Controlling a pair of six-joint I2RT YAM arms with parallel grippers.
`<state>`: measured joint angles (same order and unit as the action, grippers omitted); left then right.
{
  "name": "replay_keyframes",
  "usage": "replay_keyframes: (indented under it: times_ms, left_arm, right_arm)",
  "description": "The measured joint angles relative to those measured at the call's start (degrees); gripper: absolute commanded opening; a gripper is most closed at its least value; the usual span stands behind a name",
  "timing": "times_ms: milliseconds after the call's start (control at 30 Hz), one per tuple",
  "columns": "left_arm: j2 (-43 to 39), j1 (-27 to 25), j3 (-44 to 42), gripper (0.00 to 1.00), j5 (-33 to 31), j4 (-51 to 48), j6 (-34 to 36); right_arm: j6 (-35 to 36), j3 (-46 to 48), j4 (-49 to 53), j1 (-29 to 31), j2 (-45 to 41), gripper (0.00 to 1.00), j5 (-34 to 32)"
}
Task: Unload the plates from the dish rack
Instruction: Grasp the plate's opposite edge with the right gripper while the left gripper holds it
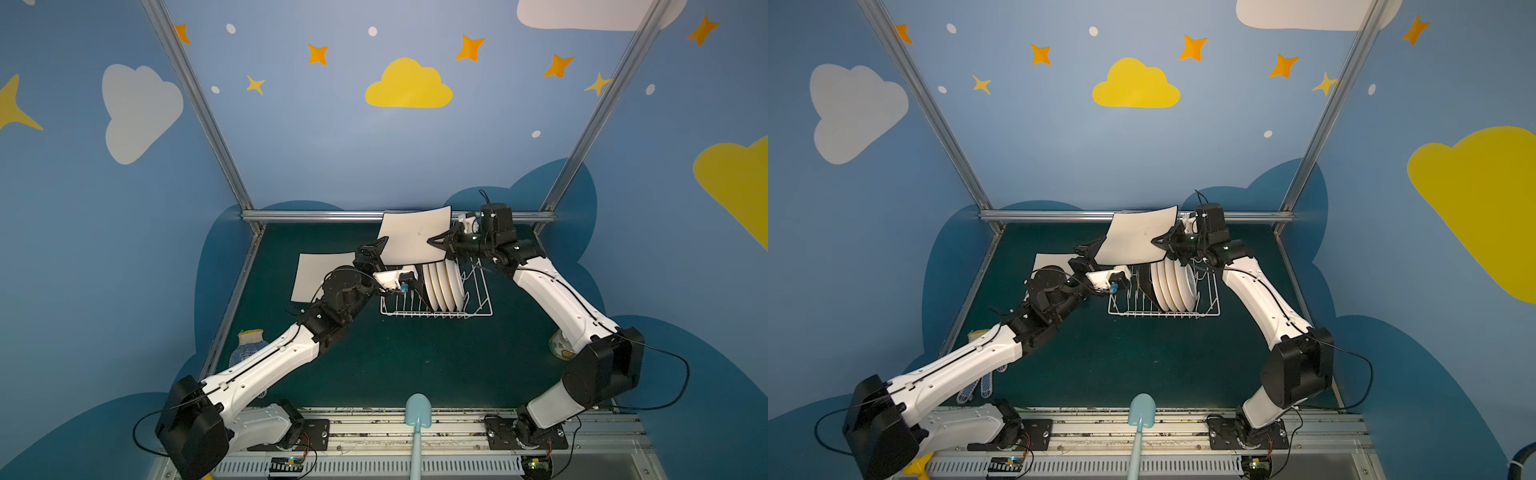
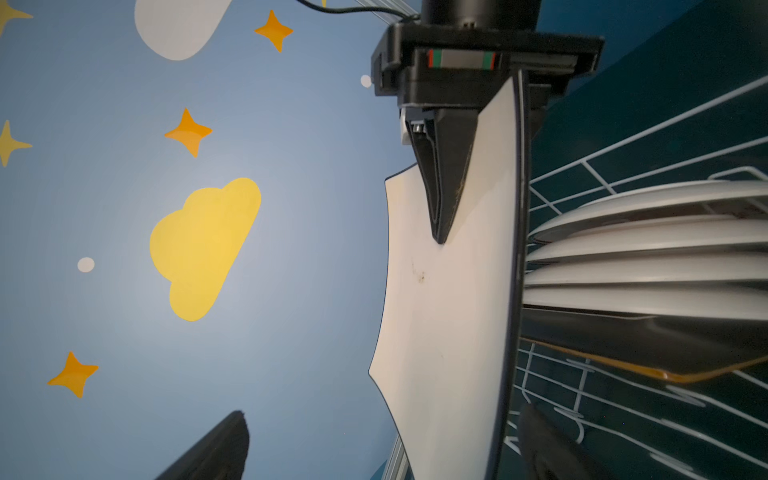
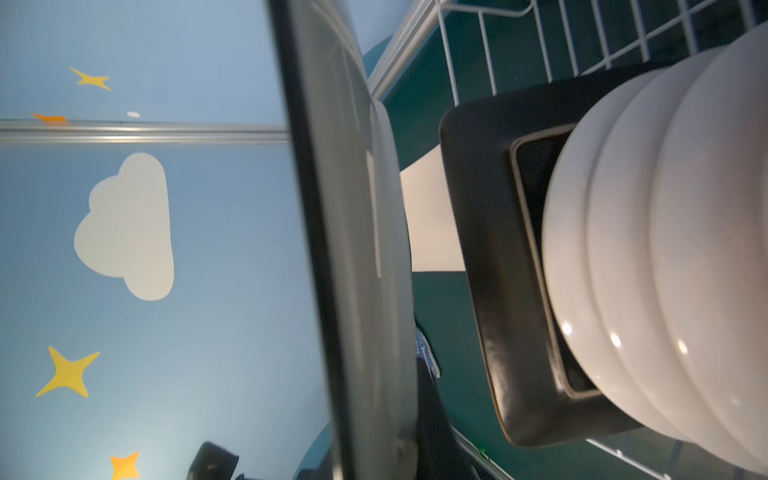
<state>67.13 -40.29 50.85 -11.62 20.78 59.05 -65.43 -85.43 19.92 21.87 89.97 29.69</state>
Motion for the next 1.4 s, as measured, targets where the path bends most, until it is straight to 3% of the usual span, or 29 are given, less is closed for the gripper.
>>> replay_keyframes:
  times_ms: [300, 433, 667, 967, 1400]
  left_arm:
    - [-6.51, 0.52, -1.16, 1.0, -3.41, -3.67, -10.73]
    - [-8.39, 3.69, 0.85, 1.0, -2.69, -9.18, -21.51]
    - [-7.28, 11.41, 11.61, 0.99, 0.28, -19.06, -45.4]
    - [0.7, 21.51, 25.9, 1.0, 12.44, -33.42, -75.65]
    - [12.26, 26.95, 27.08, 0.98, 38.27, -34.32, -98.07]
  right_arm:
    - [1.38, 0.66, -2.05, -3.63, -1.68, 0.0, -3.78]
    - [2.6, 1.62, -3.17, -4.28, -2.16, 0.0, -3.58]
    - [5.29, 3.06, -3.8, -5.01, -2.82, 0.0, -2.51]
    - [8.22, 5.55, -5.4, -5.62, -4.66, 0.0, -0.31]
    - [8.87, 7.19, -9.68, -5.7, -4.72, 0.0, 5.95]
